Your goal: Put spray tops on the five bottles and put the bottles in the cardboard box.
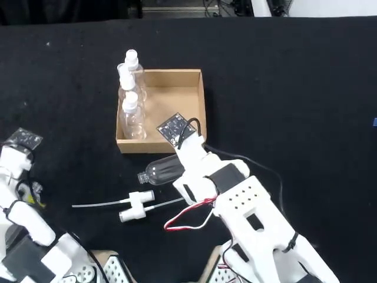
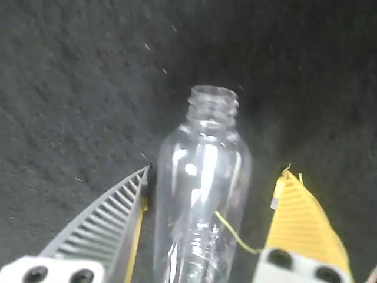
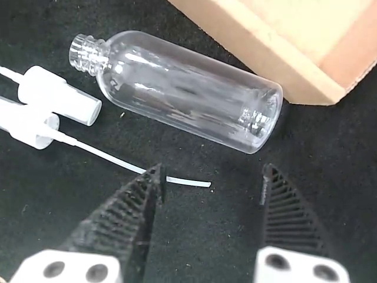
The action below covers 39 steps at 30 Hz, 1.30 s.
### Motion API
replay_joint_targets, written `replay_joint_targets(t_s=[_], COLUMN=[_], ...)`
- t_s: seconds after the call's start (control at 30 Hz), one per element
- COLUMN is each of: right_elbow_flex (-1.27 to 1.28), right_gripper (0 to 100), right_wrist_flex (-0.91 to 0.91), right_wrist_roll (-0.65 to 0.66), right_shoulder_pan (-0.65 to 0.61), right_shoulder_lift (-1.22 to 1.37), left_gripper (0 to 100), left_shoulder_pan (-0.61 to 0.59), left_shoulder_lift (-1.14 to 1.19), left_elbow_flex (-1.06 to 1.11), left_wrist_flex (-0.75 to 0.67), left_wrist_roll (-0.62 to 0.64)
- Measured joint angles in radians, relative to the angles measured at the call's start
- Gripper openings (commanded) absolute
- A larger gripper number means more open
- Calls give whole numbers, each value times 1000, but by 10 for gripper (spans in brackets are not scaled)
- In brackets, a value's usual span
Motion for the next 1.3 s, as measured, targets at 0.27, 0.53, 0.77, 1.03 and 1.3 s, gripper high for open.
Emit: replay_joint_targets(t_s=[0.27,0.53,0.77,1.03,1.3], right_elbow_flex=[0,0,0,0,0], right_gripper=[234,234,234,234,234], right_wrist_flex=[0,0,0,0,0], right_wrist_roll=[0,0,0,0,0], right_shoulder_pan=[0,0,0,0,0], right_shoulder_lift=[0,0,0,0,0], left_gripper=[309,308,297,56,30], left_shoulder_pan=[23,-29,-44,-40,-44], left_shoulder_lift=[55,120,130,130,69], left_elbow_flex=[2,0,0,-11,-71], left_wrist_flex=[-74,-77,-77,38,150], left_wrist_roll=[12,-68,-89,-89,-72])
